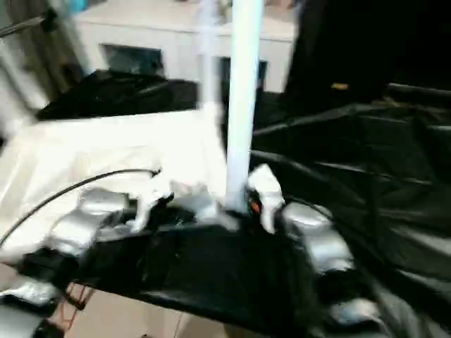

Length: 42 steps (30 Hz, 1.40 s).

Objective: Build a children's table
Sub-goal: Rotate leg to tighten

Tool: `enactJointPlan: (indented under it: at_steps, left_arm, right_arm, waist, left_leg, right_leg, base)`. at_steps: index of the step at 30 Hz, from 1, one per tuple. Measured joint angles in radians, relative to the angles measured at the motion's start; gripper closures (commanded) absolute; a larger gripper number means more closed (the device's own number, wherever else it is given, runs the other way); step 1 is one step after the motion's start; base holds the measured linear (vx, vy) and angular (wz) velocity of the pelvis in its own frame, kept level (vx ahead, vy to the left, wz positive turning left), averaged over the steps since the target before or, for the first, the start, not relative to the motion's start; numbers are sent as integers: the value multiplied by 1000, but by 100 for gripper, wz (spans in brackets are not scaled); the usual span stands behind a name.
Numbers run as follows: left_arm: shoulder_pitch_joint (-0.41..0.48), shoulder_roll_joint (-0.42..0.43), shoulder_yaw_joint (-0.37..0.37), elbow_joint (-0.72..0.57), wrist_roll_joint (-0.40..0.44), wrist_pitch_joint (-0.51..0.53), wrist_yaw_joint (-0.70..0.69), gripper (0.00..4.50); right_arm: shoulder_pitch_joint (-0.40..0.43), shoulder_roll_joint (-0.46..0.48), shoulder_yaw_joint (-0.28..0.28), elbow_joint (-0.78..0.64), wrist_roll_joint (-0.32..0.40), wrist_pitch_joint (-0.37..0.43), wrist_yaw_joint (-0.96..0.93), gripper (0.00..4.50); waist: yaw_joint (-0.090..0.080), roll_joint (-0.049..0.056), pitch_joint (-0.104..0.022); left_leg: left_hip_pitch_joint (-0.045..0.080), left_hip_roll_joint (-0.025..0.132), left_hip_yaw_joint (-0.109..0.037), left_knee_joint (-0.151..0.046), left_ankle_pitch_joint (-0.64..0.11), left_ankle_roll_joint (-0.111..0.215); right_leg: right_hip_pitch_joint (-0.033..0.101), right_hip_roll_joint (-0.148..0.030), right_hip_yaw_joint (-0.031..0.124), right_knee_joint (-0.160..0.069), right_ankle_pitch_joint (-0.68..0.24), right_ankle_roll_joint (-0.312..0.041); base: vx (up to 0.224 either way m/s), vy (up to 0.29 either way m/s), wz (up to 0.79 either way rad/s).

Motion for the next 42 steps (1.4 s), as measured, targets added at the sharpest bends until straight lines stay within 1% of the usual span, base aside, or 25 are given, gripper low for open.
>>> enactJointPlan:
  at_steps: [2, 5, 7, 8, 9, 13, 14, 16, 17, 19, 20, 22, 23, 26, 29, 33, 36, 37, 40, 42]
  left_arm:
    - [-3, -50, 12, 8, 2, 31, 78, 450]
    - [-10, -89, 23, 10, 10, 66, 157, 450]
    - [-10, -95, 29, 10, 12, 71, 174, 450]
    - [-11, -94, 29, 10, 16, 67, 172, 450]
    - [-11, -92, 29, 9, 18, 64, 169, 450]
    - [-10, -84, 26, 2, 21, 54, 145, 450]
    - [-8, -73, 21, -4, 20, 46, 130, 450]
    - [-4, -61, 12, -18, 18, 40, 111, 450]
    - [-1, -44, -1, -33, 17, 24, 88, 450]
    - [0, -20, -5, -39, 13, 5, 55, 450]
    - [0, -10, -5, -42, 10, -8, 38, 450]
    - [0, 4, -8, -42, 6, -29, 2, 450]
    - [0, 14, -12, -43, 2, -41, -25, 450]
    - [0, 44, -37, -44, -9, -75, -107, 450]
    - [0, 70, -53, -51, -14, -90, -169, 450]
    - [1, 97, -65, -62, -29, -93, -229, 450]
    - [4, 106, -70, -62, -31, -103, -251, 450]
    - [4, 109, -70, -62, -32, -106, -257, 450]
    - [5, 119, -70, -62, -34, -113, -269, 450]
    - [7, 120, -70, -62, -35, -116, -270, 450]
  right_arm:
    - [-28, 42, -30, 40, -12, 11, -123, 182]
    - [-68, 93, -49, 90, -28, 14, -269, 182]
    - [-83, 109, -51, 116, -41, -2, -311, 182]
    - [-96, 123, -64, 139, -38, -14, -321, 147]
    - [-101, 129, -73, 150, -37, -19, -320, 112]
    - [-102, 132, -83, 157, -16, -32, -295, 103]
    - [-102, 129, -84, 153, -12, -31, -276, 85]
    - [-102, 119, -83, 144, -8, -26, -237, 68]
    - [-95, 96, -68, 122, -1, -19, -184, 55]
    - [-89, 73, -50, 101, 2, -12, -118, 29]
    - [-80, 50, -32, 79, 2, -13, -77, 23]
    - [-51, 0, 4, 26, 2, -16, 6, 23]
    - [-34, -39, 28, -10, 2, -16, 64, 23]
    - [10, -132, 71, -97, 15, -7, 224, 23]
    - [29, -179, 89, -146, 35, 15, 330, 23]
    - [39, -215, 108, -191, 65, 48, 409, 23]
    - [47, -224, 117, -208, 74, 62, 432, 60]
    - [48, -227, 119, -210, 74, 64, 435, 60]
    - [48, -228, 126, -221, 74, 76, 446, 93]
    - [47, -227, 125, -219, 71, 75, 446, 103]
  waist:
    - [-10, -1, 0]
    - [-14, 0, 0]
    - [-14, 0, 0]
    - [-14, 0, 0]
    - [-15, 0, 0]
    - [-14, 3, -1]
    - [-15, 3, -1]
    - [-15, 3, 0]
    - [-14, 3, 0]
    - [-12, 3, 0]
    - [-9, 5, -1]
    - [2, 8, 0]
    - [8, 10, 1]
    - [23, 13, 2]
    - [24, 20, 4]
    - [24, 21, 6]
    - [24, 22, 6]
    - [24, 22, 6]
    - [24, 20, 7]
    - [28, 20, 7]
  left_leg:
    - [0, -1, -1, 0, 0, 0]
    - [0, -1, -1, 0, 0, 0]
    - [0, -1, -1, -1, 0, 0]
    - [0, -1, -1, -2, 0, 0]
    - [0, -1, -1, -2, 0, 0]
    - [0, -1, -1, -4, 0, 0]
    - [-1, -1, -1, -4, 0, 0]
    - [-2, 0, -1, -5, 0, -1]
    - [-4, 0, -1, -6, -1, -1]
    - [-8, 0, -1, -8, -1, -1]
    - [-14, 0, -2, -8, -1, -1]
    - [-18, 0, -2, -7, 1, 2]
    - [-19, 0, -2, -7, 2, 3]
    - [-19, 0, -2, -6, 1, 4]
    - [-18, 0, -2, -3, -2, -1]
    - [-17, 2, -1, 0, -1, -1]
    - [-17, 2, -2, 1, -1, -1]
    - [-18, 2, -1, 1, -1, -1]
    - [-18, 2, -1, 2, -1, -1]
    - [-19, 2, -1, 2, -1, -1]
  right_leg:
    - [1, 0, 0, -3, 0, 0]
    - [1, 0, 0, -5, 0, 0]
    - [1, 0, 0, -5, 0, 0]
    - [0, 0, -1, -5, 0, 0]
    - [0, 0, -1, -5, 0, 0]
    - [0, 0, -1, -5, 0, 0]
    - [0, 0, -1, -4, 2, -1]
    - [-1, 1, -1, -4, 4, -5]
    - [-3, 1, -1, -3, 5, -7]
    - [-8, 1, -1, -1, 5, -7]
    - [-14, 1, -2, 0, 5, -6]
    - [-16, 1, -3, 0, 5, -6]
    - [-16, 1, -2, 0, 5, -6]
    - [-16, 1, -2, -1, 4, -7]
    - [-15, 1, -1, 1, 5, -7]
    - [-15, 1, -1, 4, 5, -7]
    - [-15, 1, -1, 5, 5, -7]
    - [-15, 1, -1, 5, 5, -7]
    - [-15, 1, -1, 5, 5, -7]
    - [-15, 1, -1, 4, 5, -7]
  base:
    - [0, 0, 0]
    - [0, 0, 0]
    - [0, 0, 0]
    - [0, 0, 0]
    - [0, 0, 0]
    - [0, 0, 0]
    - [0, 0, 0]
    - [0, 0, 0]
    - [0, 0, 0]
    - [0, 0, 0]
    - [0, 0, 0]
    - [0, 0, 0]
    - [0, 0, 0]
    - [0, 0, 0]
    - [0, 0, 0]
    - [0, 0, 0]
    - [0, 0, 0]
    - [0, 0, 0]
    - [0, 0, 0]
    - [0, 0, 0]
